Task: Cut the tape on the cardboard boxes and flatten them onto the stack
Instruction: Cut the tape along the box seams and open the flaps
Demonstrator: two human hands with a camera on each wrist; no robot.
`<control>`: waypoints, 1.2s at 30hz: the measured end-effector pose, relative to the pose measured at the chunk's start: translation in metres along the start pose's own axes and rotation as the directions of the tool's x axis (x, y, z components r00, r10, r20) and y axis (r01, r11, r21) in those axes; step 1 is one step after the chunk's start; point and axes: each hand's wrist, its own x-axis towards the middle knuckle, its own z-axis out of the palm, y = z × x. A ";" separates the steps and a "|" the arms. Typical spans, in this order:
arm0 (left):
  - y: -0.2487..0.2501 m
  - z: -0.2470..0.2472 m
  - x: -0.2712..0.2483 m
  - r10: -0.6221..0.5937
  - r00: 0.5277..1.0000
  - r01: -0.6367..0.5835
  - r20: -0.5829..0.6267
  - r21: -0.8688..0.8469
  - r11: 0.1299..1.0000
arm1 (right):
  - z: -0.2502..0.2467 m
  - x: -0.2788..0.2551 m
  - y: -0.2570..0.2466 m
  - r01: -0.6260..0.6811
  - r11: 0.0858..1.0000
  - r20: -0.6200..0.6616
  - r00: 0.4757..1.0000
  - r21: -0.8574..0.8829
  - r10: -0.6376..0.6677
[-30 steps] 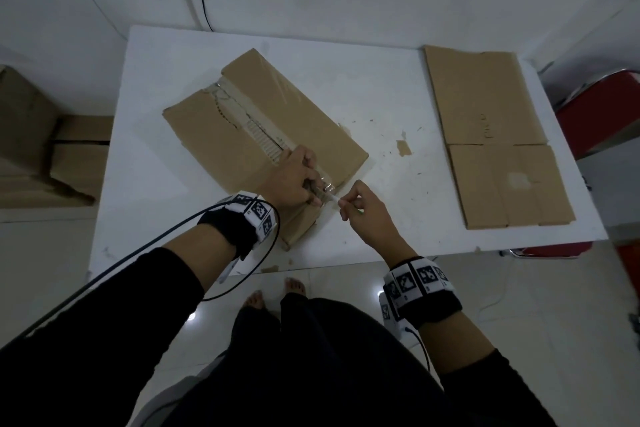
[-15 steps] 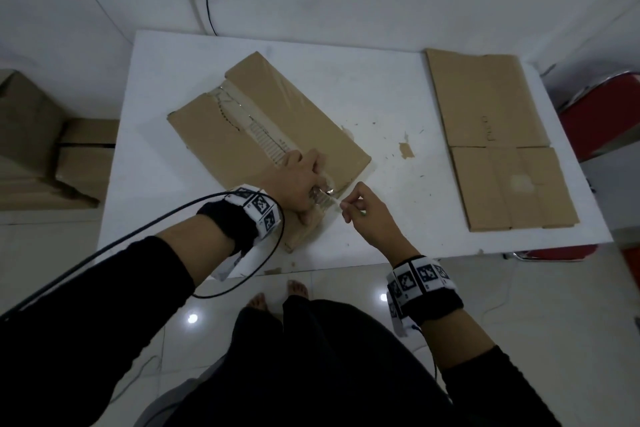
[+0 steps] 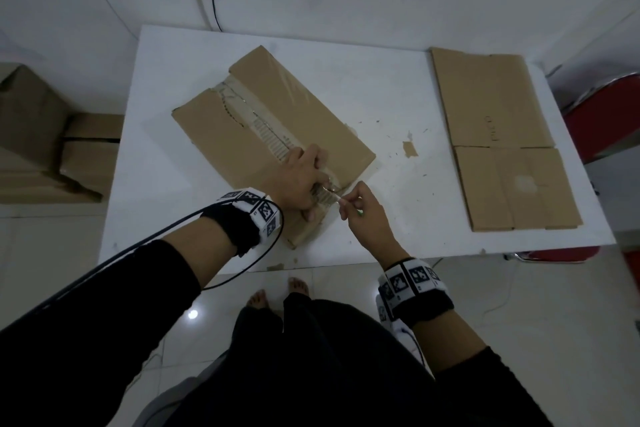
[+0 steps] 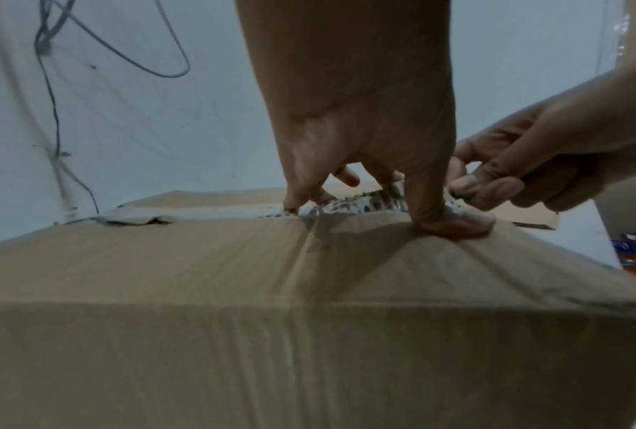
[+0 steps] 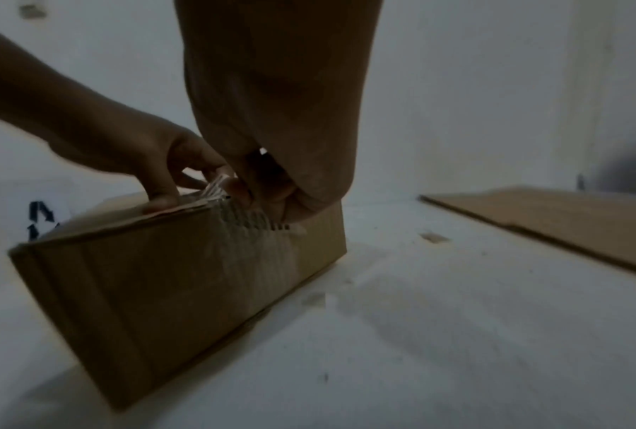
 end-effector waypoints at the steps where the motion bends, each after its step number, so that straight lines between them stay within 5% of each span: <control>1: -0.001 0.001 0.000 -0.006 1.000 0.005 -0.002 -0.011 1.000 | 0.002 -0.003 0.001 0.003 1.000 -0.017 1.000 0.018 -0.002; 10: 0.001 0.002 -0.001 -0.029 0.996 0.025 -0.087 -0.052 0.998 | 0.005 -0.009 0.003 0.013 1.000 -0.116 0.993 0.018 -0.010; 16: 0.007 -0.002 0.003 -0.028 0.998 0.028 -0.064 0.006 1.000 | 0.002 -0.013 0.002 0.048 0.998 -0.333 0.943 0.037 -0.033; 22: 0.004 -0.006 0.021 -0.101 0.988 0.114 0.115 -0.106 0.988 | -0.007 -0.004 0.004 -0.042 0.997 -0.243 0.969 0.058 0.055; 36: 0.002 0.004 0.014 -0.022 0.996 0.001 -0.082 -0.243 0.970 | -0.009 0.009 0.003 0.006 0.984 -0.083 0.996 -0.178 -0.021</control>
